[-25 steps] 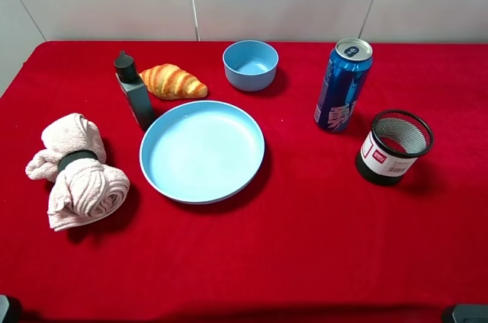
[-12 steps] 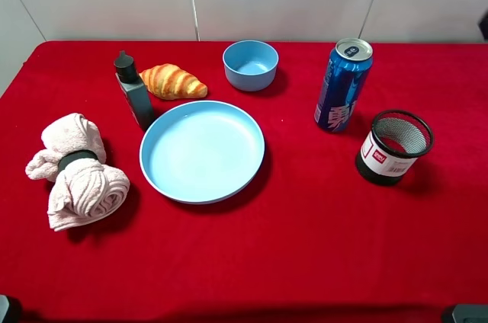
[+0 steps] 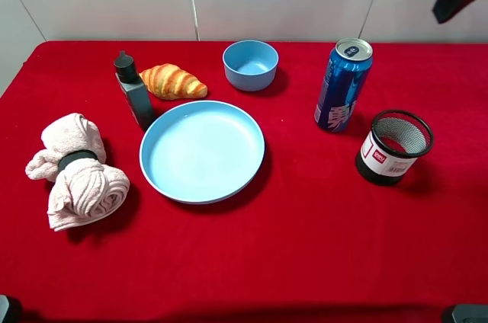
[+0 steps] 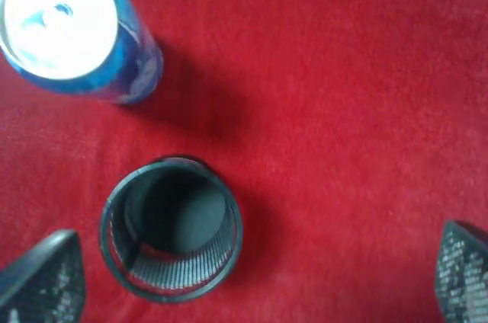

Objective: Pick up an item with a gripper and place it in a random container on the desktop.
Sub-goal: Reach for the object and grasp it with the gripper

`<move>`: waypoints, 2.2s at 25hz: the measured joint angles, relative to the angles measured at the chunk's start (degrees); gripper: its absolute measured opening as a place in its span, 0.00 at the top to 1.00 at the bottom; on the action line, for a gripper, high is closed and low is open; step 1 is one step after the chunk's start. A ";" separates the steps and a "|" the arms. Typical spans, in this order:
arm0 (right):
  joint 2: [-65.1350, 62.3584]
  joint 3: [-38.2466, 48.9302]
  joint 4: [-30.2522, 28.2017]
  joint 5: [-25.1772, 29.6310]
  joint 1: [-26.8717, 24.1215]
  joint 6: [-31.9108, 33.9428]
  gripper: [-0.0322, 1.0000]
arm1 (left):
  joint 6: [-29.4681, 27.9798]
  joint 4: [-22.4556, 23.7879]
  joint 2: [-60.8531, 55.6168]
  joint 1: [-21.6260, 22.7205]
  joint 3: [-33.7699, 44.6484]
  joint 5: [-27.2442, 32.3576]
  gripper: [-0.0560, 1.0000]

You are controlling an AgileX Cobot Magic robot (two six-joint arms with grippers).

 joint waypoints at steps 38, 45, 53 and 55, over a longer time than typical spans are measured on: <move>23.19 -8.64 6.17 -4.87 6.97 -12.19 0.30 | 0.00 0.00 0.00 0.00 0.00 0.00 0.01; 26.40 -9.46 5.18 -6.00 6.97 -12.43 0.30 | 0.00 0.00 0.00 0.00 0.00 0.00 0.01; 29.65 -9.70 7.05 -6.35 4.74 -14.34 0.30 | 0.00 0.00 0.00 0.00 0.00 0.00 0.01; 30.51 -9.70 7.25 -6.79 4.70 -14.50 0.30 | 0.00 0.00 0.00 0.00 0.00 0.00 0.01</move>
